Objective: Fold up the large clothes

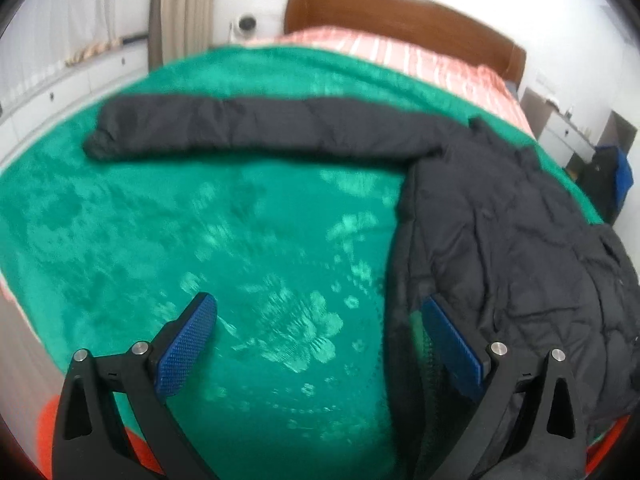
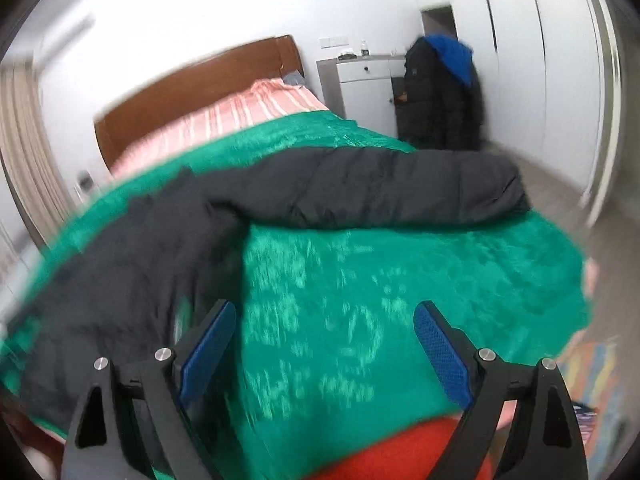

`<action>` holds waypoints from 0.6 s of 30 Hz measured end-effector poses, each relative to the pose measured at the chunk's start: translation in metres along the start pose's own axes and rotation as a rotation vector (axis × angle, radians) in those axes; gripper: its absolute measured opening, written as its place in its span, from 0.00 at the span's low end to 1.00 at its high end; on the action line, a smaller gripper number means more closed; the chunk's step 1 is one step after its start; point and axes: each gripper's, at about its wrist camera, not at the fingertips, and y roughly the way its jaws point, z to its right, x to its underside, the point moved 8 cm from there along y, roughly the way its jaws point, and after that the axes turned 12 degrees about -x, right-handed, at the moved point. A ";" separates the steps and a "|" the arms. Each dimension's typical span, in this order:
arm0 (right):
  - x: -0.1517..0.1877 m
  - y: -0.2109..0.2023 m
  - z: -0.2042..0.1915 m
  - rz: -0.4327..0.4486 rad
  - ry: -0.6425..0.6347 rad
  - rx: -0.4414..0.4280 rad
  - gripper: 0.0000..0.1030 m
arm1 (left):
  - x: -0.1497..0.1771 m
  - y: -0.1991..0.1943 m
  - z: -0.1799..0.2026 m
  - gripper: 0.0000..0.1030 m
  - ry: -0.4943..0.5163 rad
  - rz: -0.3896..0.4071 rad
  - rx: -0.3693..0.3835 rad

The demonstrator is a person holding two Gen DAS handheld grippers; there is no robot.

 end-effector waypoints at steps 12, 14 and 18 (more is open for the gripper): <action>-0.055 0.066 0.218 0.190 0.873 -0.059 0.82 | 0.002 0.009 -0.017 1.00 -0.037 -0.013 -0.055; -0.062 0.070 0.228 0.242 0.923 -0.054 0.63 | 0.003 0.010 -0.016 1.00 -0.034 -0.018 -0.060; -0.094 0.064 0.209 0.239 0.748 0.101 0.14 | 0.006 0.012 -0.012 1.00 -0.013 -0.024 -0.065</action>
